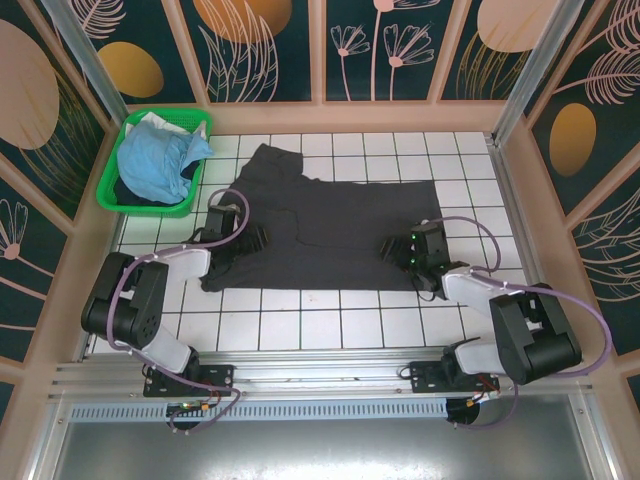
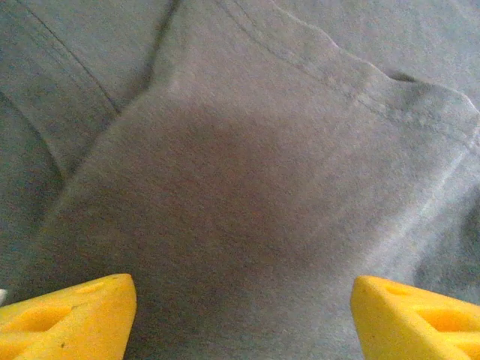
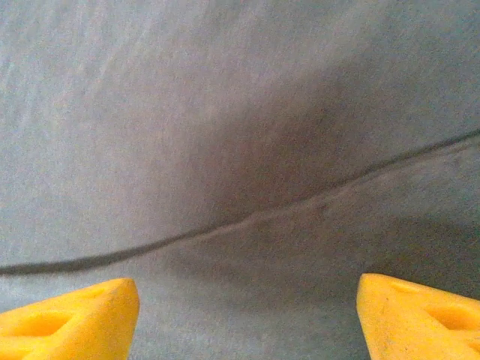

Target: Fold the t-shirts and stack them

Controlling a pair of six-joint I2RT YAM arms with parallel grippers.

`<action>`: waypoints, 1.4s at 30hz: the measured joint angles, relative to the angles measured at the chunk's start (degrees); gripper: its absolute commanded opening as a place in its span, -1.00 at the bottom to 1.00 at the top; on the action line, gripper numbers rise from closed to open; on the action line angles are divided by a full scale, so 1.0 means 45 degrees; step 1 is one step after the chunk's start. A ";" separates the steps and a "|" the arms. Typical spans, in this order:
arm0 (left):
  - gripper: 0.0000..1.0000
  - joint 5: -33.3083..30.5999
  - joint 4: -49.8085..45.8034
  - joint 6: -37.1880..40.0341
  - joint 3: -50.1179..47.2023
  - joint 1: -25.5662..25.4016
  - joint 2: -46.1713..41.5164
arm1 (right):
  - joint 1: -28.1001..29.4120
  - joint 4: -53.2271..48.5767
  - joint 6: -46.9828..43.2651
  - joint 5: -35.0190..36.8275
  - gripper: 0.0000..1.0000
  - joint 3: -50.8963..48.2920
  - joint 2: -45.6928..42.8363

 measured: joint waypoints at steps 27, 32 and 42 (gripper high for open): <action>0.88 -0.3288 -0.4352 0.1676 1.9283 0.0029 1.2361 | -0.4478 -0.2385 -0.1889 -0.0355 0.62 1.0472 0.7485; 0.85 -0.2905 -0.4187 0.1010 1.9968 0.0559 1.3138 | -0.4435 -0.3614 -0.2113 -0.0083 0.61 1.2507 0.9403; 0.59 -0.0942 -0.3298 -0.0695 2.1279 0.1243 1.4659 | -0.4299 -0.4964 -0.2584 0.0243 0.60 1.3930 1.0865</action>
